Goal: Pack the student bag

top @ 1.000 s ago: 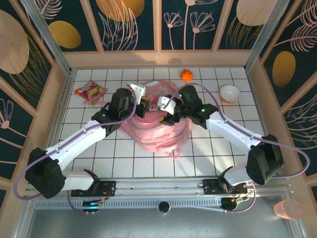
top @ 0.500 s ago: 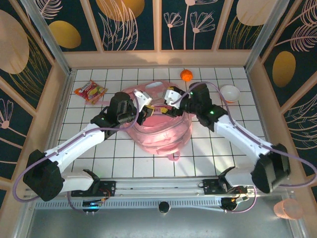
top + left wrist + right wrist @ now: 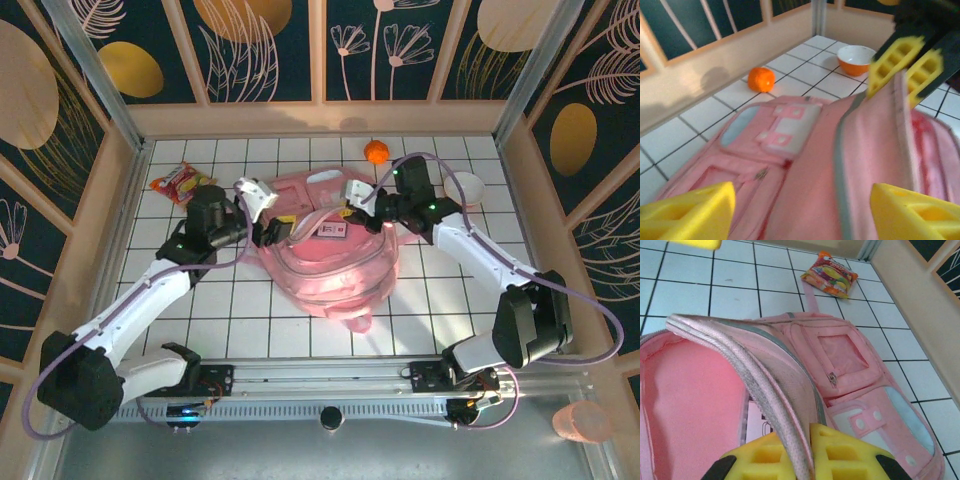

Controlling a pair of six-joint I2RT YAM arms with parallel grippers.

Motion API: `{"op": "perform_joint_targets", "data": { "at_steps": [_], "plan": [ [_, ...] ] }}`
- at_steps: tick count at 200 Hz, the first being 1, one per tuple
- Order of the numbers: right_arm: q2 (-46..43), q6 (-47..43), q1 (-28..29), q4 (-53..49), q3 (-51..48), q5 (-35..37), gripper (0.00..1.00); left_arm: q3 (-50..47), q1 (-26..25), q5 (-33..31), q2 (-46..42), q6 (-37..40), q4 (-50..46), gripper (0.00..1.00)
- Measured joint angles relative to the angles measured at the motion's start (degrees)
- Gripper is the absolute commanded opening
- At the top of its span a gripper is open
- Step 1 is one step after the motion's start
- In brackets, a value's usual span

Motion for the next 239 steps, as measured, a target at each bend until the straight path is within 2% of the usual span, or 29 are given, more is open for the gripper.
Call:
{"op": "perform_joint_targets", "data": {
  "at_steps": [17,52,100,141,169,217,239],
  "plan": [
    [0.0,-1.05,-1.46,-1.86,0.52,-2.19,0.0,-1.53,2.01,2.4,-0.31,4.28,-3.52,0.76],
    [0.0,-1.84,-1.77,-3.65,0.98,-3.91,0.0,-2.95,2.08,9.6,2.01,13.31,-9.9,0.75],
    [0.0,-0.74,-1.79,-3.48,0.98,-4.72,0.0,-4.87,2.05,12.79,6.84,16.83,-11.47,0.72],
    [0.0,1.44,-1.79,-2.51,0.98,-4.42,0.0,-5.81,0.66,14.86,8.26,18.23,-10.25,0.59],
    [0.0,3.17,-1.77,-2.05,0.98,-3.28,0.0,-5.81,-1.66,17.4,9.55,18.32,-9.2,0.44],
    [0.0,5.6,-1.66,-0.76,0.98,-1.64,0.0,-5.84,-4.11,18.64,8.98,14.32,-4.98,0.36],
    [0.0,7.1,-1.66,0.48,0.98,-1.09,0.0,-6.25,-4.63,18.23,7.96,11.85,-2.86,0.26]
  ]
}}
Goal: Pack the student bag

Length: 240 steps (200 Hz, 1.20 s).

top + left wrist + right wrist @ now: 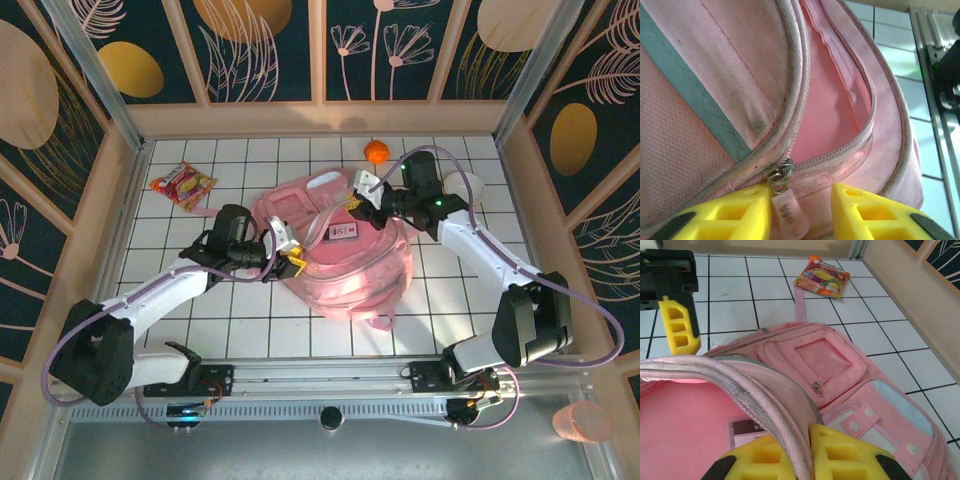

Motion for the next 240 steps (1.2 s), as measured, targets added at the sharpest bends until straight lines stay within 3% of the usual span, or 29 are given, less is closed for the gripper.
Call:
{"op": "perform_joint_targets", "data": {
  "at_steps": [48,101,126,140,161,194,240],
  "plan": [
    [0.0,3.91,0.66,1.55,-0.02,1.92,0.0,-2.01,-0.5,-4.24,-1.95,-4.09,2.45,0.0],
    [0.02,10.82,2.32,9.27,-1.53,8.76,0.0,-2.34,-0.68,-16.92,-4.85,-10.71,4.79,0.0],
    [0.0,14.4,2.54,9.77,-1.53,10.19,0.36,-0.96,-0.68,-22.73,-3.52,-11.76,4.39,0.0],
    [-0.66,16.24,2.47,8.07,-1.49,9.86,0.46,-0.55,-0.61,-24.81,-2.64,-11.89,3.78,0.0],
    [-4.39,21.16,2.89,3.45,-1.75,9.42,0.53,-0.59,-0.61,-26.6,-2.34,-11.72,1.75,0.0],
    [-14.49,40.39,7.34,-0.37,-3.76,11.93,0.51,-1.05,-0.63,-27.54,-2.45,-10.16,-0.17,0.0],
    [-23.1,82.23,15.87,-2.05,-10.62,20.31,0.5,-1.66,-0.63,-28.17,-2.49,-9.09,-1.49,0.0]
  ]
}}
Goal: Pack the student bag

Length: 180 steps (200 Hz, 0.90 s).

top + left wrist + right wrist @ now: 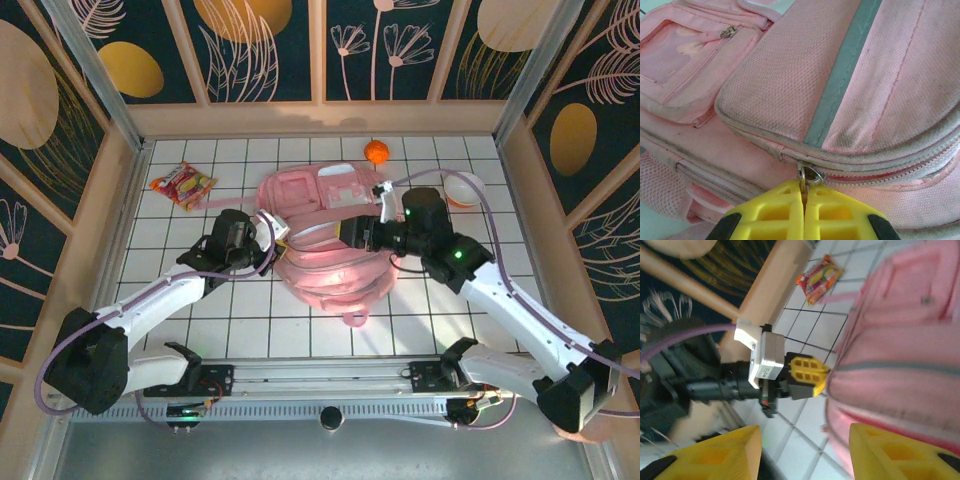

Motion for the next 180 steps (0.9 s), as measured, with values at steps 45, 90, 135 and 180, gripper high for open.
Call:
{"op": "perform_joint_targets", "data": {
  "at_steps": [45,90,135,180],
  "plan": [
    [-0.96,29.94,7.8,9.31,-11.63,7.23,0.53,-0.13,0.0,0.02,0.0,0.0,-0.04,0.0],
    [3.8,44.72,8.74,21.44,-17.22,11.06,0.42,-0.15,0.0,0.2,-0.07,0.0,-0.04,0.0],
    [8.41,50.34,8.83,29.2,-17.42,13.51,0.27,-0.22,0.0,1.86,-0.46,0.0,-0.07,0.0],
    [12.61,53.31,8.83,33.57,-17.51,14.03,0.33,-0.33,0.02,2.84,-1.36,0.0,-0.57,0.0]
  ]
}}
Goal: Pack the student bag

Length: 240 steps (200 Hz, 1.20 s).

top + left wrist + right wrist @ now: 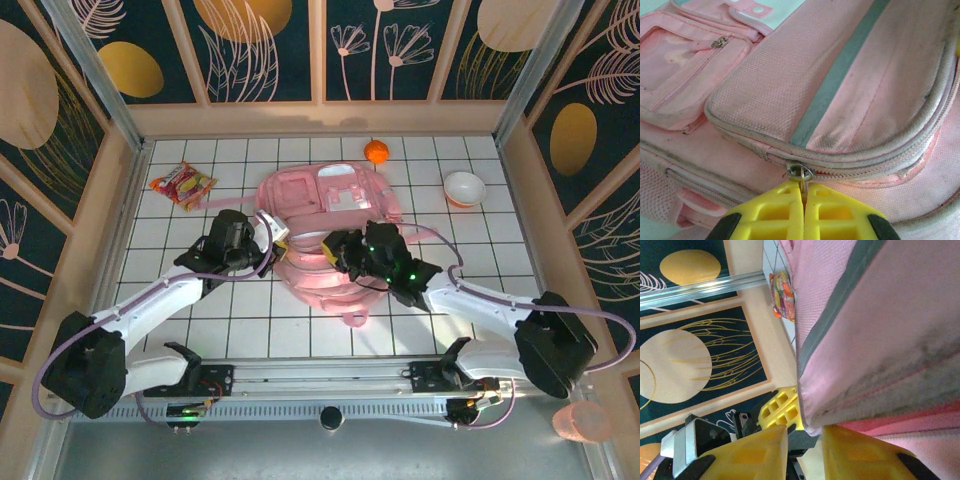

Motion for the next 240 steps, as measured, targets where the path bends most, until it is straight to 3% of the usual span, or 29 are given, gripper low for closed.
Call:
{"op": "perform_joint_targets", "data": {
  "at_steps": [28,61,104,128,169,240],
  "plan": [
    [0.5,0.85,0.04,-0.07,-0.04,-0.02,0.48,0.0,0.0,-0.02,0.0,-0.02,-0.17,0.0],
    [-0.74,2.12,0.17,-0.52,-1.07,0.07,0.52,0.0,-0.02,-0.02,0.0,-0.44,-0.15,0.0],
    [-0.83,3.34,0.17,-0.72,-2.4,0.48,0.34,0.0,0.0,0.42,0.0,-1.16,-0.11,0.0],
    [2.73,3.87,0.15,2.8,-2.47,0.94,0.19,-0.26,0.0,1.7,-0.37,-1.16,-0.11,0.0],
    [7.5,4.0,0.04,7.3,-2.51,1.73,0.02,-0.59,-0.02,3.5,-0.87,-1.14,-0.7,0.0],
    [10.97,2.1,-0.57,8.07,0.48,2.14,0.0,0.13,-4.13,6.21,-0.37,-2.43,-2.95,0.0]
  ]
}}
